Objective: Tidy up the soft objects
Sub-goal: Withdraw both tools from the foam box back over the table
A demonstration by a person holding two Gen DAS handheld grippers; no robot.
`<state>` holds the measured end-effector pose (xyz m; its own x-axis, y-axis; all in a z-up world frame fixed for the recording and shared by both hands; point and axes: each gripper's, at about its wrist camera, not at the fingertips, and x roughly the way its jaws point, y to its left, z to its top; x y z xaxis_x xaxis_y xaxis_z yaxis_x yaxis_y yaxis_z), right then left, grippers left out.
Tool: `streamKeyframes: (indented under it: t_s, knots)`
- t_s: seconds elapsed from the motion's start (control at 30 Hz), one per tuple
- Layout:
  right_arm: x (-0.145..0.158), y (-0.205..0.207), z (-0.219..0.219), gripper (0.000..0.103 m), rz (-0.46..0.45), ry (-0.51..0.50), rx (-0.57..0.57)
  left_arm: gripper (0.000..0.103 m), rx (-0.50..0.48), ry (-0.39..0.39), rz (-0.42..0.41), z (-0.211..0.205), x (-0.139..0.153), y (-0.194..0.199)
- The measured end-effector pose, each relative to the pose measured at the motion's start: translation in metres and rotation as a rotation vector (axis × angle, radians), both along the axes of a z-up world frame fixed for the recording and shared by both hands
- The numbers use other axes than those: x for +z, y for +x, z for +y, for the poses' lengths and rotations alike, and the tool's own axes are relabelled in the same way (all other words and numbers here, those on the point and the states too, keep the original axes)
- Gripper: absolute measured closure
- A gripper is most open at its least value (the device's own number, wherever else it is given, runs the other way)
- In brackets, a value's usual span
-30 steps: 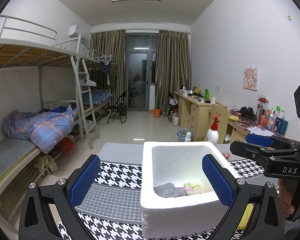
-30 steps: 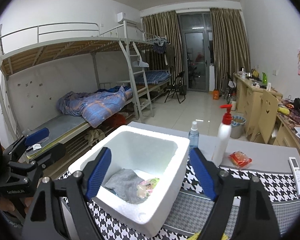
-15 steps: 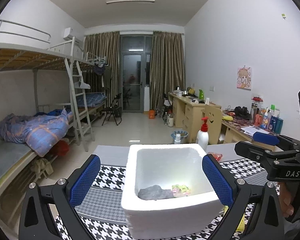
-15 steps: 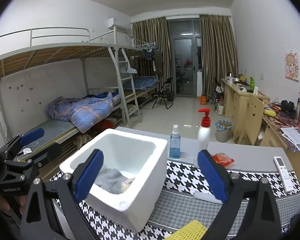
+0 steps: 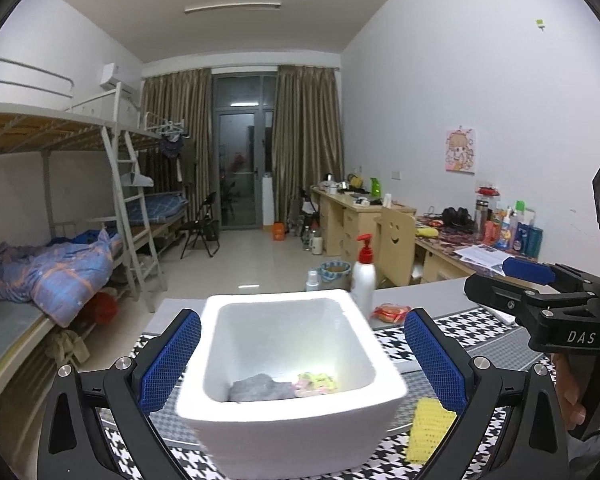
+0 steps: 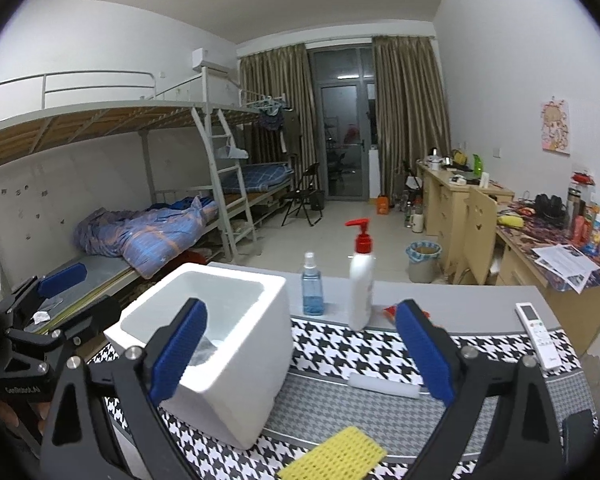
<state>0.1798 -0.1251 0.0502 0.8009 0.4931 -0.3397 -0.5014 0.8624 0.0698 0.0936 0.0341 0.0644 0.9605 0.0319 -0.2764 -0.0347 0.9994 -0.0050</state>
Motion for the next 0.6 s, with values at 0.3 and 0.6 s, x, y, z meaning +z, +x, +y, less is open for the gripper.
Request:
streamKeyframes:
  t_s: [0.3, 0.6]
  knots:
    - [0.002, -0.010, -0.028, 0.006, -0.017, 0.006, -0.058, 0.001, -0.065, 0.013, 0.001, -0.027, 0.000, -0.001]
    - [0.003, -0.020, -0.052, 0.006, -0.025, 0.017, -0.114, 0.001, -0.120, 0.024, -0.002, -0.046, 0.002, 0.001]
